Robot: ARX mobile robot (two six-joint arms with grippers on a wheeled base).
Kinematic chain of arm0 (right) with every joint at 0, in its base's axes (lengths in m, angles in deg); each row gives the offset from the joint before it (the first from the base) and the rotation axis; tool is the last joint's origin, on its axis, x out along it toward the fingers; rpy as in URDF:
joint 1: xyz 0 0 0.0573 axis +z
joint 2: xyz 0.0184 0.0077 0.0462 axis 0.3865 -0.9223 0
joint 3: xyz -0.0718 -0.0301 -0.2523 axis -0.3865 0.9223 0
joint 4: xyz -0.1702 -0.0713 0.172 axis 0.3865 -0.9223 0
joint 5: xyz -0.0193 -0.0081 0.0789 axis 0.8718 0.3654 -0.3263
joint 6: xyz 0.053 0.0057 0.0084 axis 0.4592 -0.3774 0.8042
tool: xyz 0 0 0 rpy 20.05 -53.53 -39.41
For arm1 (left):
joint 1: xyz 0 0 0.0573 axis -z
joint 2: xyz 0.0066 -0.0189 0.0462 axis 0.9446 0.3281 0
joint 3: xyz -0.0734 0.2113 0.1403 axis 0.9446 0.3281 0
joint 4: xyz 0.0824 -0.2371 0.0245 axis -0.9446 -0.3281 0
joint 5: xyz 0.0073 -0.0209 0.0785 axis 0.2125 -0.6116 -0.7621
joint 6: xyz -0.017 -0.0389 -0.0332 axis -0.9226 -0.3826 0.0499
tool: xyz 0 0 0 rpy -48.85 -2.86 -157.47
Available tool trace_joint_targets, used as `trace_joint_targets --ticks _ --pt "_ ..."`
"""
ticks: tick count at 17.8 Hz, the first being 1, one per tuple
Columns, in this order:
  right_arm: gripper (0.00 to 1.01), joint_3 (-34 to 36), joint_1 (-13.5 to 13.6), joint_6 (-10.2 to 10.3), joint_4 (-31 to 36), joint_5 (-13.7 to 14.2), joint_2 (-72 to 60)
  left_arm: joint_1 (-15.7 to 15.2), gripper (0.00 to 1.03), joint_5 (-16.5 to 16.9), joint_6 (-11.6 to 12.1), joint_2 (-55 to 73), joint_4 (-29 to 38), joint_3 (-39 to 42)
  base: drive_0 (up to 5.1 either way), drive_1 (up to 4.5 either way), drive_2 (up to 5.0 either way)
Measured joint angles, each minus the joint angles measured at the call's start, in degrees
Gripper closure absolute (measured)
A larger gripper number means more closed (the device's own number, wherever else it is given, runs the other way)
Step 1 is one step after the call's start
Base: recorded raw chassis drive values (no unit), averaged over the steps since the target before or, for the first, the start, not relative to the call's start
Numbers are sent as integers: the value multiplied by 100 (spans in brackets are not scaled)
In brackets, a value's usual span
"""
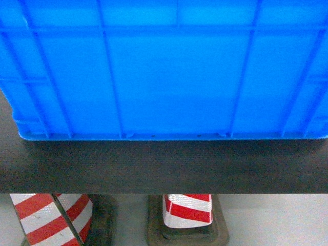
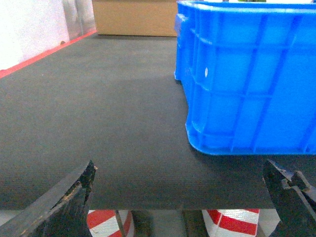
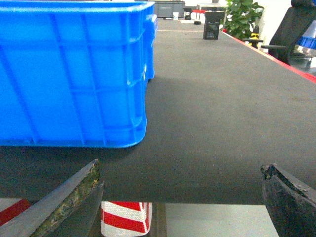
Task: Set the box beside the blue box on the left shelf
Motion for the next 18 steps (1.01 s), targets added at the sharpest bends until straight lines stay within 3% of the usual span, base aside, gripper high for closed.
trace_joint_targets --ticks 18 --pt "3 0 0 7 -4 2 0 0 5 0 0 0 7 -2 0 0 0"
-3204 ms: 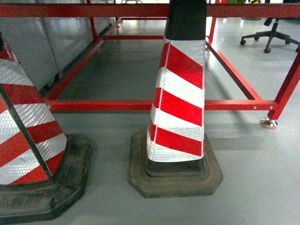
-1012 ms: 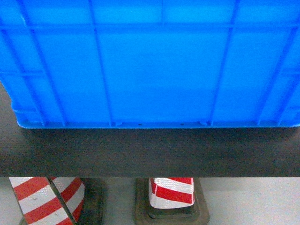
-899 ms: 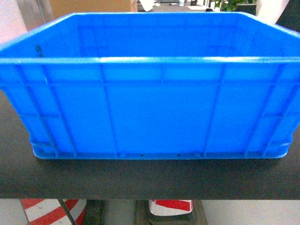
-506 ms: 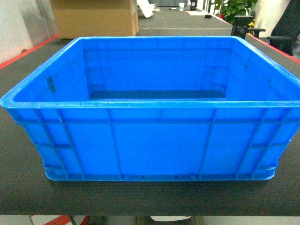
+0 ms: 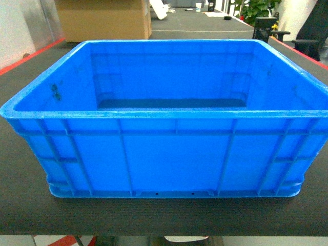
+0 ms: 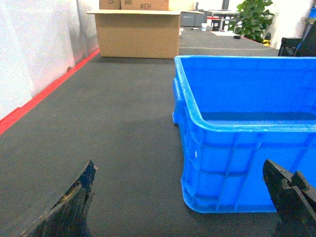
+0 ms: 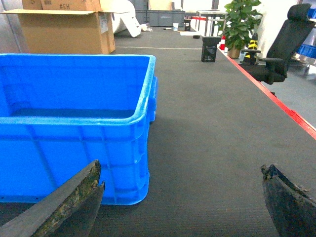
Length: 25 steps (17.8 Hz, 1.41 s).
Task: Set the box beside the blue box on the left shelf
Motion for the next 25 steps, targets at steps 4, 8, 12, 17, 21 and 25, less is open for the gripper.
trace_joint_targets --ticks 4,8,12,17,21,25 --pt "3 0 0 0 0 0 -2 0 5 0 2 0 0 0 0 0 0" --pt "3 0 0 0 0 0 0 0 5 0 0 0 0 0 0 0 0" --pt "3 2 0 0 0 0 0 0 5 0 0 0 0 0 0 0 0" --pt "3 0 0 0 0 0 0 0 5 0 0 0 0 2 0 0 0" --pt "3 0 0 0 0 0 0 0 5 0 0 0 0 0 0 0 0" --pt "3 2 0 0 0 0 0 0 5 2 0 0 0 0 0 0 0"
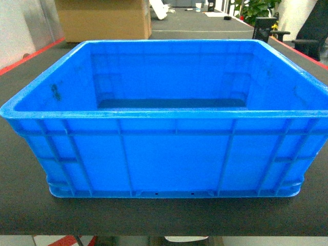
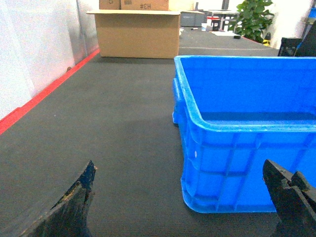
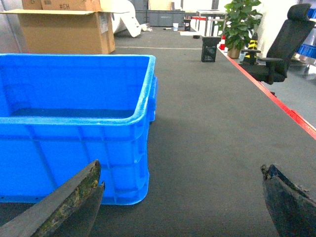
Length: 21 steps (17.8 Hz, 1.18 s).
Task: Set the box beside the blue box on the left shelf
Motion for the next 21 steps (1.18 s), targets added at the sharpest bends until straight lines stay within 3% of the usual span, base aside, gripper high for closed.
trace_joint_targets --ticks 11,12,13,14,16,18,19,21 --pt "3 -4 11 0 -46 46 -11 13 5 -63 -4 7 -31 0 0 0 0" --pt "3 -157 289 52 -588 588 -208 350 5 -793 -76 164 -341 -74 0 0 0" --pt "3 -260 726 114 -697 1207 -627 815 5 -1613 -133 520 -271 -129 0 0 0" --pt "3 -264 1154 164 -540 1628 -935 1204 5 -2218 -175 815 -219 -175 0 0 0" --pt "3 -365 1558 214 11 1982 -1381 1257 5 -2688 -199 1246 221 -310 0 0 0" --pt "3 -719 1506 289 715 1906 -2164 1016 5 -2544 -243 1910 750 -743 0 0 0" --pt "3 -1322 1311 271 1467 1803 -3320 776 5 -2203 -260 3027 1425 -1375 0 0 0" --pt "3 -2098 1152 260 1694 1600 -4583 688 5 -1777 -286 4358 1786 -2103 0 0 0"
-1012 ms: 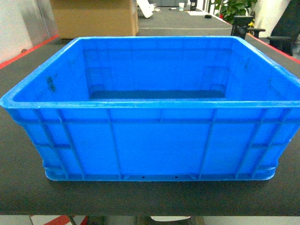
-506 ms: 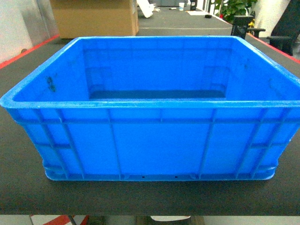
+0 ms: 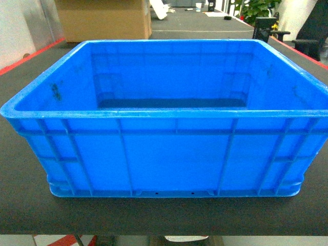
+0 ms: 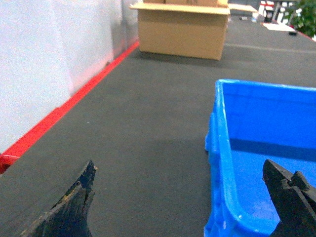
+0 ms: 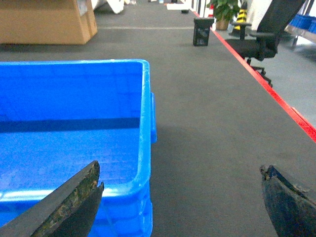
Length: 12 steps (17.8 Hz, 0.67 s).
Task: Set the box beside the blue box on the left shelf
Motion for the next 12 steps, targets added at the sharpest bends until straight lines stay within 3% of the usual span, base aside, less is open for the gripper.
trace_joint_targets --ticks 1,3,6,10,12 --pt "3 -656 -208 55 -190 -166 -957 -57 5 149 -61 986 -55 -643 0 0 0" --pt "3 -1871 -562 417 -791 -479 -2481 -85 5 280 -190 2509 -608 -1775 0 0 0" --pt "3 -3593 -708 955 -1775 -1073 -3958 -83 5 282 -326 3917 -1272 -3119 0 0 0" --pt "3 -4715 -695 1123 -2774 -1244 -5261 -39 5 326 -638 4996 -2017 -4039 0 0 0" --pt "3 -4905 -654 1165 -2872 -1276 -5490 11 5 323 -730 5169 -2107 -4188 0 0 0"
